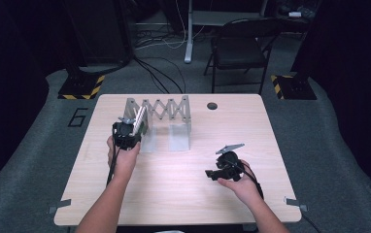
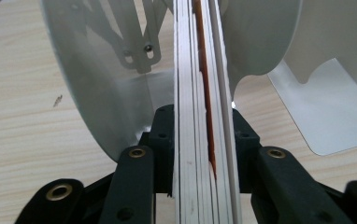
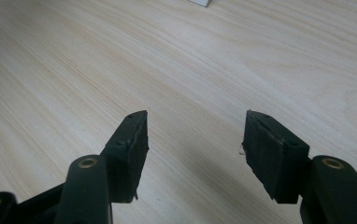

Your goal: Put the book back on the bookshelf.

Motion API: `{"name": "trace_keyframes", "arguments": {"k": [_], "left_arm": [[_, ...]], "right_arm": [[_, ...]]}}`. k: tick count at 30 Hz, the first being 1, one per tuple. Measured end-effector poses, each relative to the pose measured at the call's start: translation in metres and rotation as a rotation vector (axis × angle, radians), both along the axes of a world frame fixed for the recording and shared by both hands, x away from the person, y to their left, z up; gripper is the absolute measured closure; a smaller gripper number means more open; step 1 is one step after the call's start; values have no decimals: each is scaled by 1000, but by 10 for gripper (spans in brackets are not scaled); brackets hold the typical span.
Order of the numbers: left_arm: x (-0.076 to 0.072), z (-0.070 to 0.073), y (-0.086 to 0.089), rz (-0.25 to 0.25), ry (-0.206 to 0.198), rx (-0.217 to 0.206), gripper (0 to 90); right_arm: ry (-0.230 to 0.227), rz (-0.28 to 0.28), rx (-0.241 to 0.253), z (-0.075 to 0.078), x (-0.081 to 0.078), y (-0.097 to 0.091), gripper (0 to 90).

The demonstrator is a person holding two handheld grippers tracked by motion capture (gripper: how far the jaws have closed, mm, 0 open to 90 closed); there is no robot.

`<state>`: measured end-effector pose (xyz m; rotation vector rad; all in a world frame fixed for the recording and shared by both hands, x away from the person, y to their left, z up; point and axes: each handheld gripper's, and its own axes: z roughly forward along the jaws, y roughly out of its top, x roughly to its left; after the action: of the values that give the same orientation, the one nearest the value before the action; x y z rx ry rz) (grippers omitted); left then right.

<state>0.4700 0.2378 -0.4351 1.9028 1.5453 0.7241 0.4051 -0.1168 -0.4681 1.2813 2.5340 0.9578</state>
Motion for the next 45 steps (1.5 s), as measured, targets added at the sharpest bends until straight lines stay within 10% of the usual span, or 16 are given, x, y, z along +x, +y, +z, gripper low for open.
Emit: {"name": "trace_keyframes", "arguments": {"k": [45], "left_arm": [[-30,51,9,-68,-116,-42,589]], "right_arm": [[-1,-6,2,-2,2,-1,404]]}}
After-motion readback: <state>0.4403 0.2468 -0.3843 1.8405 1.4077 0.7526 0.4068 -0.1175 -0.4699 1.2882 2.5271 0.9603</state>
